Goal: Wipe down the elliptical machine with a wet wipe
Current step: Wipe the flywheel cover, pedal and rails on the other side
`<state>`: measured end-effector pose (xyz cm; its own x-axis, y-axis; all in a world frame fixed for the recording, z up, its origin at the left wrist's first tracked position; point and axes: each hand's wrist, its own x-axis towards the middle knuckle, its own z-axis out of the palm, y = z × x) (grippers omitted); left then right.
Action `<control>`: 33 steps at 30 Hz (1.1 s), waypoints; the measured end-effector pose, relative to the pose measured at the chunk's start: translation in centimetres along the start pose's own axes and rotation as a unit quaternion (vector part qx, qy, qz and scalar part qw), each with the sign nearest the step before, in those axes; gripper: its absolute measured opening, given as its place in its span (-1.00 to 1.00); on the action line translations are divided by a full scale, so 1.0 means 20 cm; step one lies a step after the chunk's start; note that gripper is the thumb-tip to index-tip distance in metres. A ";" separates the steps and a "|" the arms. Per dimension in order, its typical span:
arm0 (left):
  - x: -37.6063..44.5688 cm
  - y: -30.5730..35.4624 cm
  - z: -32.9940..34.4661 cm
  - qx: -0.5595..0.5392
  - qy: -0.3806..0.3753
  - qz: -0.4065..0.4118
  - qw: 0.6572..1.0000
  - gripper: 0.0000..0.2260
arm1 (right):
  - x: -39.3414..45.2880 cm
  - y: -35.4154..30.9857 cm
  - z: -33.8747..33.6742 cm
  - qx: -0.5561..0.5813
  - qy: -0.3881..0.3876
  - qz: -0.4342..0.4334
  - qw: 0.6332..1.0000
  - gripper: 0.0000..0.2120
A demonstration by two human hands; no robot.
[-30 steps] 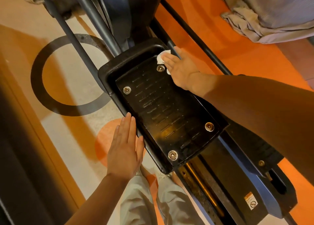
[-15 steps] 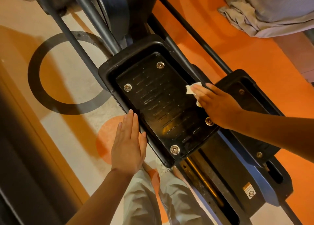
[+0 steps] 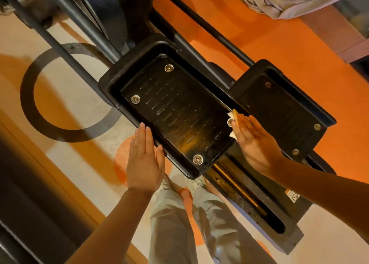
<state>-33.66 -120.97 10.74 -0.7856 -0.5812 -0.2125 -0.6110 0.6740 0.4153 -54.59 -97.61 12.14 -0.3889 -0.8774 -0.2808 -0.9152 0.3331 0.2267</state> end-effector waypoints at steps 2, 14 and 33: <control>0.00 0.01 0.00 -0.002 -0.004 -0.002 1.000 -0.45 | -0.07 -0.07 0.04 0.033 -0.008 0.050 0.998 -0.44; -0.03 -0.04 -0.06 0.068 -0.058 0.091 0.992 -0.45 | -0.03 -0.36 -0.09 0.234 0.080 0.260 0.933 -0.59; -0.07 0.09 -0.09 0.132 -0.101 0.368 0.915 -0.50 | -0.19 -0.64 -0.22 0.364 0.120 0.158 0.910 -0.72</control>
<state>-33.48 -119.80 13.39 -0.9794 0.1528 -0.1319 0.1092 0.9507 0.2903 -40.99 -99.99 14.48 -0.6901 -0.7195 -0.0775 -0.6233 0.6454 -0.4416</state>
